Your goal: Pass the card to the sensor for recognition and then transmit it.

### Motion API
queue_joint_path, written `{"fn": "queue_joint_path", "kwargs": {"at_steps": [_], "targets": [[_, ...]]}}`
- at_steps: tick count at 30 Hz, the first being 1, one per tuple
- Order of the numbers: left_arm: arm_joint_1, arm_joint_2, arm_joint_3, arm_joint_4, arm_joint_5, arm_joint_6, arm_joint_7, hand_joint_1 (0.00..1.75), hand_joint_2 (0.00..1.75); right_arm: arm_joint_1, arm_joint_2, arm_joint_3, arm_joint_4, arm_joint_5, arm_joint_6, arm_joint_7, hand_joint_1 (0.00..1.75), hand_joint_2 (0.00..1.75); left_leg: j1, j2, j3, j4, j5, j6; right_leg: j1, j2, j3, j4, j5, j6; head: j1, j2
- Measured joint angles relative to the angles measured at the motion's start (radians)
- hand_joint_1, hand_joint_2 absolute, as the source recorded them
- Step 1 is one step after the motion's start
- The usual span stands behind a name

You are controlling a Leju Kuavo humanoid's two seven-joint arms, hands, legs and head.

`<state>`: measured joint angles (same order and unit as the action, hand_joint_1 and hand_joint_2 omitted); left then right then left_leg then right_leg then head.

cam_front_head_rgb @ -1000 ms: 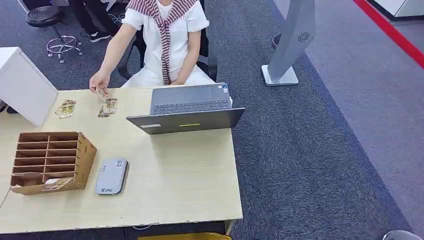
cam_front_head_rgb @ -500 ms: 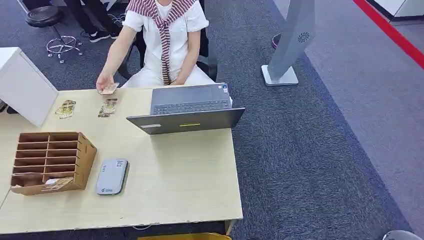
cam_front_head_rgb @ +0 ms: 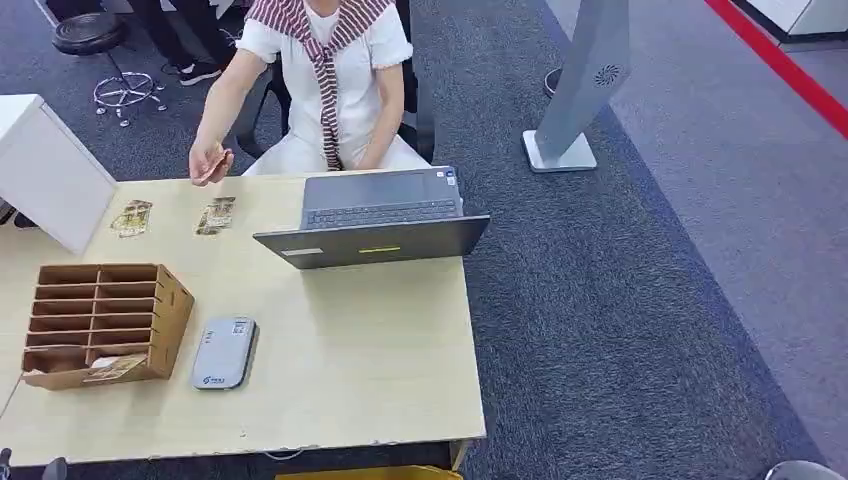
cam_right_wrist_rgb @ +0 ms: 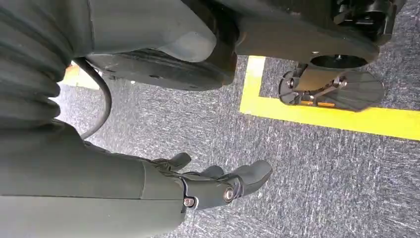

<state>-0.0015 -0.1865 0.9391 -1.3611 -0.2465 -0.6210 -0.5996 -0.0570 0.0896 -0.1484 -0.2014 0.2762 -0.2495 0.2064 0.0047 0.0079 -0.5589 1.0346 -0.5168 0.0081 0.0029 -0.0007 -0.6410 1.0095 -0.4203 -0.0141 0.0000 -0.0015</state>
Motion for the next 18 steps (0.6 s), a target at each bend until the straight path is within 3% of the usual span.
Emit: {"fn": "queue_joint_path", "kwargs": {"at_steps": [18], "targets": [[-0.211, 0.083, -0.434, 0.041, -0.348, 0.344, 0.194, 0.0, 1.75, -0.003, -0.002, 0.0, 0.0, 0.036, 0.016, -0.002, 0.0, 1.75, 0.0, 0.0, 0.0, 0.001, 0.001, 0.001, 0.0, 0.0, 0.0, 0.0, 0.001, 0.0, 0.0, 0.0]]}}
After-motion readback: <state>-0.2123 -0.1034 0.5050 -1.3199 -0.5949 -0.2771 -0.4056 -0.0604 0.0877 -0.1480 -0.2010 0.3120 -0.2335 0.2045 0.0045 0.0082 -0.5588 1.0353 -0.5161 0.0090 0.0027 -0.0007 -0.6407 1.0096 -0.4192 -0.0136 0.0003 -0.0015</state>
